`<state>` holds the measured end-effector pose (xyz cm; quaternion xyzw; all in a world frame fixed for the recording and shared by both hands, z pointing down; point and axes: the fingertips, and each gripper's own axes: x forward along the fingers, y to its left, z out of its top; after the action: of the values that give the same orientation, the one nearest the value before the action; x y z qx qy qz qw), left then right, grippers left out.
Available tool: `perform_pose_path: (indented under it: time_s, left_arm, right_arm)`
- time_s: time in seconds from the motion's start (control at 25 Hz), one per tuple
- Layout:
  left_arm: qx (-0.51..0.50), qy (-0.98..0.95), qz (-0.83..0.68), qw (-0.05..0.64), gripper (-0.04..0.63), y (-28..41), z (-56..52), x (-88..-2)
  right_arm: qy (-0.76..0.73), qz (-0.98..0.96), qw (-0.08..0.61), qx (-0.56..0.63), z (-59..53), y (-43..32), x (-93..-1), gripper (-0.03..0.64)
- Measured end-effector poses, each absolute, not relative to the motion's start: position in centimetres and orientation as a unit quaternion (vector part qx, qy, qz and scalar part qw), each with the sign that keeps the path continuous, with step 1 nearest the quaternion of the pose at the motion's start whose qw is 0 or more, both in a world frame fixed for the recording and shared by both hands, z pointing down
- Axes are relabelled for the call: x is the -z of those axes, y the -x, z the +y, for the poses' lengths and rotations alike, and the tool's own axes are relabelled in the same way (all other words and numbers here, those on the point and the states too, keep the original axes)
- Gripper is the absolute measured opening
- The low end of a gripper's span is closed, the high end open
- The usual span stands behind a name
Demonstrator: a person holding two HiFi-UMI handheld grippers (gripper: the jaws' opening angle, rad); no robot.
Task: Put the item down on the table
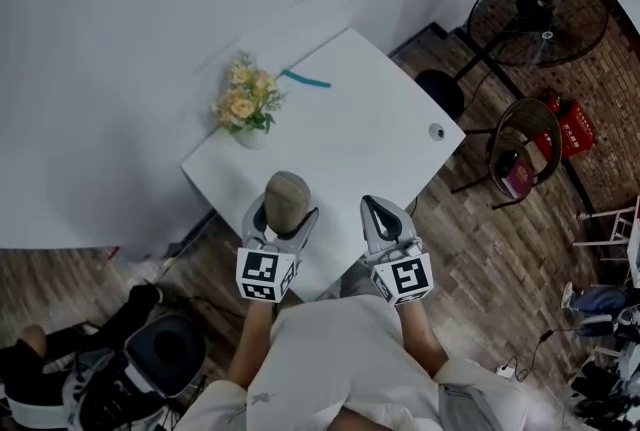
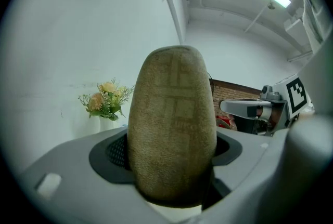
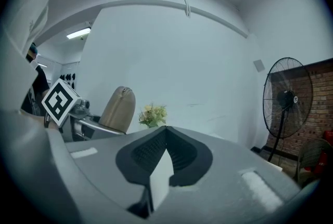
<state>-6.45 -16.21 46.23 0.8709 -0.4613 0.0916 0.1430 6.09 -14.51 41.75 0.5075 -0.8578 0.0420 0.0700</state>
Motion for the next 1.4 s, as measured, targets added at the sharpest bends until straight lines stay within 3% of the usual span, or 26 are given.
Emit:
perform_pose_path:
  time_s: [0.48,1.4]
  left_arm:
    - [-0.132,-0.840,-0.502,0.158,0.402,3.2,-23.7,-50.2]
    - [-0.220,-0.780,-0.532,0.246,0.402,3.3,-30.9,-61.3]
  right_arm:
    - [-0.447,-0.886,0.092,-0.083,-23.5,-8.6,-46.0,0.003]
    - [-0.390,-0.896,0.161,-0.139,-31.8,-8.3,-55.4,0.003]
